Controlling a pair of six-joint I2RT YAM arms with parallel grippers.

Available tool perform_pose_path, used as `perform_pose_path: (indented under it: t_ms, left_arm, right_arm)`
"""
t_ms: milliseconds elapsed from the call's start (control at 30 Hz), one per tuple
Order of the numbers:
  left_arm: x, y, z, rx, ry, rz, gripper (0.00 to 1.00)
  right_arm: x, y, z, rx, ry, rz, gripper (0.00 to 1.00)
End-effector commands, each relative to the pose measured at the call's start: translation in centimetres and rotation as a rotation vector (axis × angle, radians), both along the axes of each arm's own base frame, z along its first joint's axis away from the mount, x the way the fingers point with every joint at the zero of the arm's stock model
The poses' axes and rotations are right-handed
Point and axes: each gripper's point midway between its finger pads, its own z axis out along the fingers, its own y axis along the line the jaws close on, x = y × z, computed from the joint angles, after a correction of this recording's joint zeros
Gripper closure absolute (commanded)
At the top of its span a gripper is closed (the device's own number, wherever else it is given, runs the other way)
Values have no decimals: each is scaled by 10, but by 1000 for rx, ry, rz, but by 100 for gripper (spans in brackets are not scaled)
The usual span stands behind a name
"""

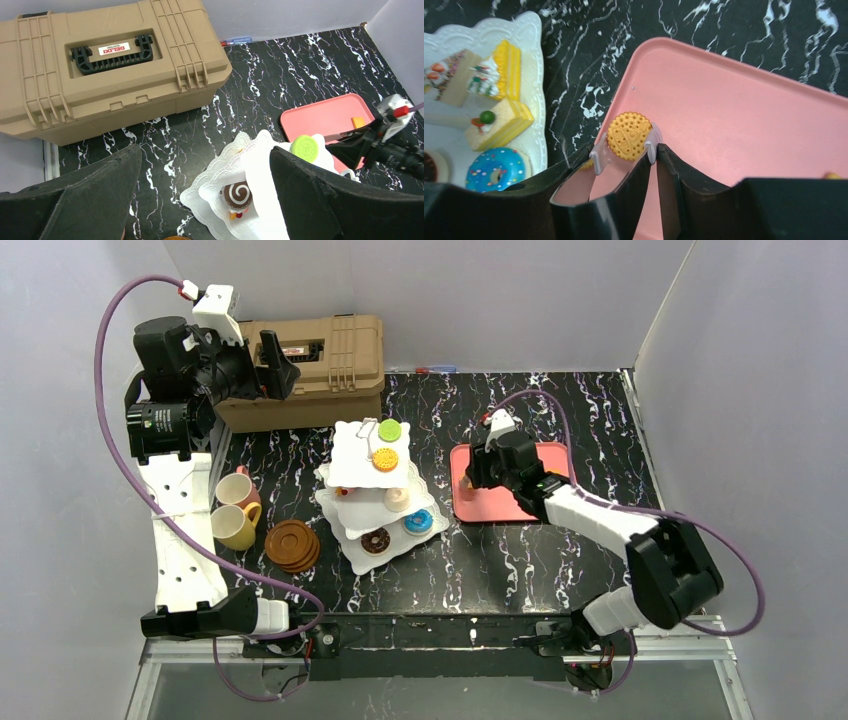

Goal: Serve the afternoon tea
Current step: Pick up the desert from the tray, then place the desert on the desert table.

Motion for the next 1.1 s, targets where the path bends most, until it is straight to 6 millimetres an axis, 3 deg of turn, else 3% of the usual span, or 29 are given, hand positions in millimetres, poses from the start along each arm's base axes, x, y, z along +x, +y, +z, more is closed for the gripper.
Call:
perform_pose_path:
  t_ms: [0, 233, 467, 833, 1067]
  left_arm:
    - [-4, -1, 6, 0, -19, -11, 2]
    - [-4, -1, 6, 2, -20, -9, 2]
    - [-3, -1, 4, -4, -17, -10, 2]
    - [-4, -2, 4, -6, -17, -10, 2]
    - [-4, -2, 4, -13, -14, -11, 2]
  right_arm:
    - [2, 2, 88, 71, -154, 2, 73]
    - [-42, 20, 177, 130, -227, 101, 74]
    - [-95, 41, 241, 214, -270, 210, 74]
    - [-153, 103, 299, 344, -289, 432, 75]
    - [-165, 156, 312, 394, -321, 530, 75]
